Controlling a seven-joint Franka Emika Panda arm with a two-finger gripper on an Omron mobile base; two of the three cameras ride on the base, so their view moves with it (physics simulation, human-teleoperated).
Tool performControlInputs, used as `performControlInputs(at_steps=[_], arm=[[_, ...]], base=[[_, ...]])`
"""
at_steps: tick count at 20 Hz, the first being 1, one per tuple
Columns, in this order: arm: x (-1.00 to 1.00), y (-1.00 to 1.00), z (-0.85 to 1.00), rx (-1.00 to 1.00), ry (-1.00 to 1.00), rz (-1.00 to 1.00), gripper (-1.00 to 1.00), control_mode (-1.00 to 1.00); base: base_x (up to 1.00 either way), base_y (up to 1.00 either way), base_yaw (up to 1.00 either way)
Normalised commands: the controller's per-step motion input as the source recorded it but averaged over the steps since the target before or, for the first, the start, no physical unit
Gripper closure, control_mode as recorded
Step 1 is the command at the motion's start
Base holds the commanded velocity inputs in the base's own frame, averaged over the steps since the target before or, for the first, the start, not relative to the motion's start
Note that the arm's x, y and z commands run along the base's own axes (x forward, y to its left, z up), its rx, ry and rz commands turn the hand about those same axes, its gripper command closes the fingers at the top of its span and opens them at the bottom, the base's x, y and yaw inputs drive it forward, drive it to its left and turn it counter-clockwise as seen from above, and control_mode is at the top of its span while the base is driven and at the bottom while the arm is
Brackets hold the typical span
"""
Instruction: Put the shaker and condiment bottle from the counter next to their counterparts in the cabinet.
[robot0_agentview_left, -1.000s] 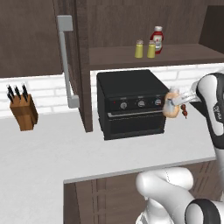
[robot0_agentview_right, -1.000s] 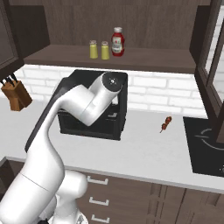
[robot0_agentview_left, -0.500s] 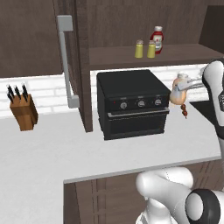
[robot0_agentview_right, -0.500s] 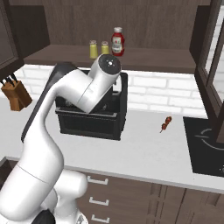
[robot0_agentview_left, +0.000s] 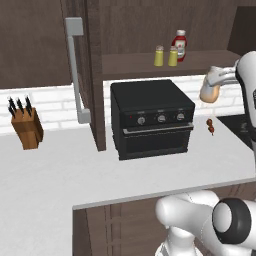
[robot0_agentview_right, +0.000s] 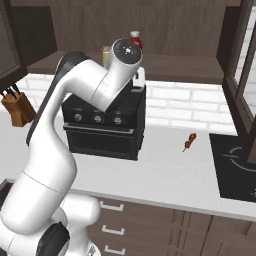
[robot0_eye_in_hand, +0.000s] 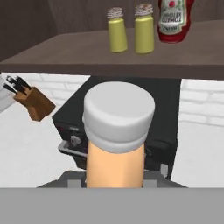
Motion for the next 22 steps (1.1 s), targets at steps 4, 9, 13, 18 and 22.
performControlInputs(at_steps=[4,9,13,18,22], arm=[[0.20,-0.14,0.38,-0.03,-0.09,-0.05,1.00,-1.00],[0.18,-0.14,0.32,-0.03,-0.10,-0.05,1.00,-1.00],[0.20,-0.17,0.28,-0.04,-0.11,-0.06,1.00,-1.00],[0.23,-0.13,0.14,-0.06,-0.14,-0.05,1.00,-1.00],[0.28,-0.07,0.02,-0.08,-0.18,-0.04,1.00,-1.00]], base=[[0.00,0.00,0.00],[0.00,0.00,0.00],[0.00,0.00,0.00],[0.00,0.00,0.00],[0.00,0.00,0.00]])
